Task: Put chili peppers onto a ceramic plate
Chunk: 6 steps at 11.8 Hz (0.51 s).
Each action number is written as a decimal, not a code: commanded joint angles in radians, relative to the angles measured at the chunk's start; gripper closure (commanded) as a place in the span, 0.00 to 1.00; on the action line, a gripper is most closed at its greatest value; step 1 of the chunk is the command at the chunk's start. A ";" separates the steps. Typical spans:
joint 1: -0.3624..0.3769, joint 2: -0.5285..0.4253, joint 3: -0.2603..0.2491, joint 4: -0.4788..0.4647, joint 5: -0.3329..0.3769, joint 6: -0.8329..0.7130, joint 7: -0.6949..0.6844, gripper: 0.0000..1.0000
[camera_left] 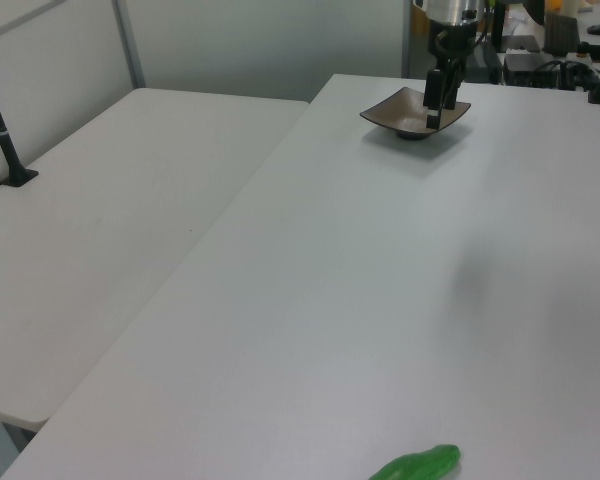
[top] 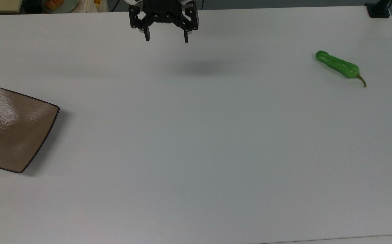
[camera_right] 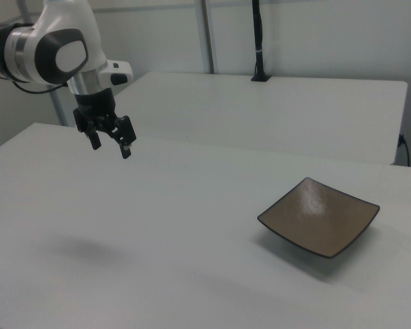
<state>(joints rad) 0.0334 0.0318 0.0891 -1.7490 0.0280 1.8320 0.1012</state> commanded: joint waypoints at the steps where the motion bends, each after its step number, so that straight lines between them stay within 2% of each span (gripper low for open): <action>1: 0.013 -0.032 -0.020 -0.026 0.003 -0.004 -0.012 0.00; 6: 0.008 -0.027 -0.020 -0.026 0.006 0.001 -0.018 0.00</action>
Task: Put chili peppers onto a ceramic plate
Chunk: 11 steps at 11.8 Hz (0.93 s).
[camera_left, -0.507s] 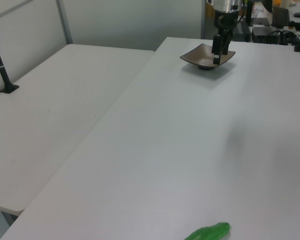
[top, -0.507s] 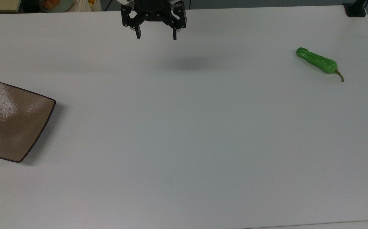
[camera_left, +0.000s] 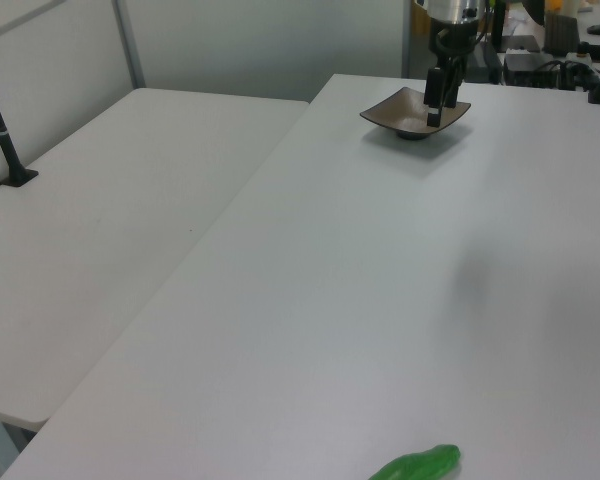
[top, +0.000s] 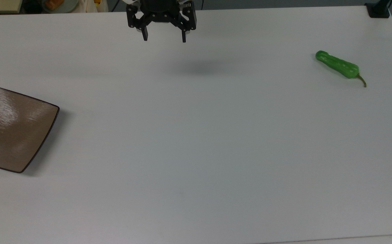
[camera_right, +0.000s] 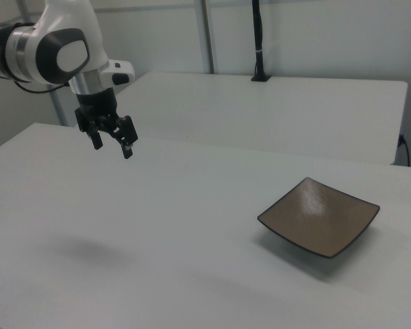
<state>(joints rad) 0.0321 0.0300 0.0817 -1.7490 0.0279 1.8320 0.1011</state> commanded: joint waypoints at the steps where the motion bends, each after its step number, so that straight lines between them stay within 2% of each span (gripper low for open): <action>1: 0.009 -0.025 -0.013 -0.024 0.009 0.001 -0.018 0.00; 8: 0.020 -0.008 0.007 -0.023 0.021 0.116 0.003 0.00; 11: 0.020 0.005 0.070 -0.021 0.023 0.122 0.000 0.00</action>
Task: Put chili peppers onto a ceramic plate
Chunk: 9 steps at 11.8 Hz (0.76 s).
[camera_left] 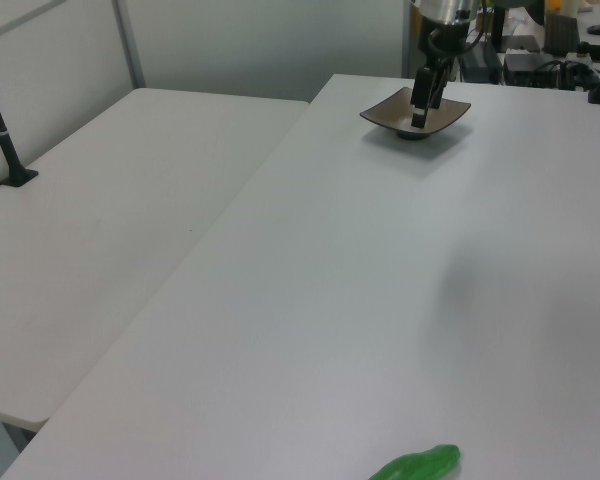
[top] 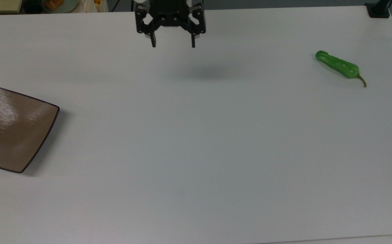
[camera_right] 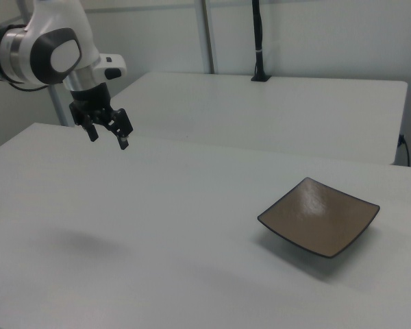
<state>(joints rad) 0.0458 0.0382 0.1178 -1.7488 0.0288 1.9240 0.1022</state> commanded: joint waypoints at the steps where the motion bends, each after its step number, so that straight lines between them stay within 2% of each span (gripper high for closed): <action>1: 0.006 0.002 0.058 -0.021 0.022 0.030 -0.001 0.00; 5: 0.008 0.028 0.160 -0.018 0.023 0.038 -0.002 0.00; 7: 0.028 0.043 0.219 -0.021 0.025 0.097 0.001 0.00; 9: 0.077 0.068 0.227 -0.020 0.036 0.140 0.001 0.00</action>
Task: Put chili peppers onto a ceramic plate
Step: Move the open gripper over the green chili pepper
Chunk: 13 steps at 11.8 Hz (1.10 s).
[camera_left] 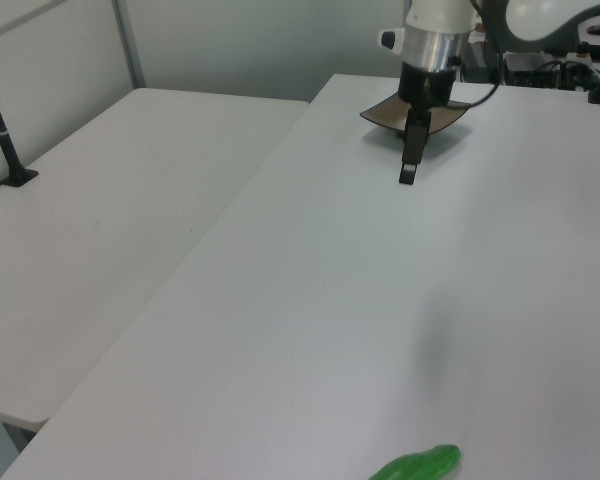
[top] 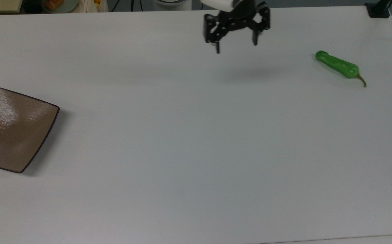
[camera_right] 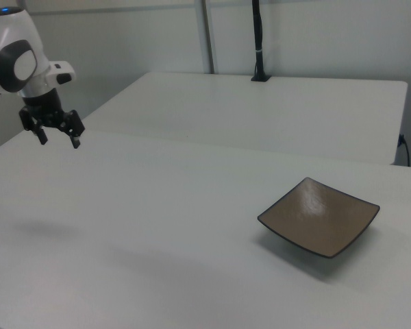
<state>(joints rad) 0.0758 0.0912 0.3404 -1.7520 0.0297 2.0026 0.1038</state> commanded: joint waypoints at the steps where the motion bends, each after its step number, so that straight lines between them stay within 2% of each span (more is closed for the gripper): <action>1: 0.065 0.043 0.017 -0.017 0.076 0.103 -0.003 0.00; 2: 0.085 0.068 0.035 -0.018 0.085 0.164 -0.003 0.00; 7: 0.203 0.155 0.037 -0.008 0.076 0.294 -0.007 0.00; 9: 0.266 0.218 0.037 0.041 0.064 0.314 -0.007 0.00; 11: 0.298 0.257 0.037 0.048 0.043 0.350 -0.009 0.00; 13: 0.326 0.327 0.035 0.104 0.004 0.357 -0.004 0.00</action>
<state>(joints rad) 0.3696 0.3381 0.3845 -1.7240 0.0806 2.3433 0.1046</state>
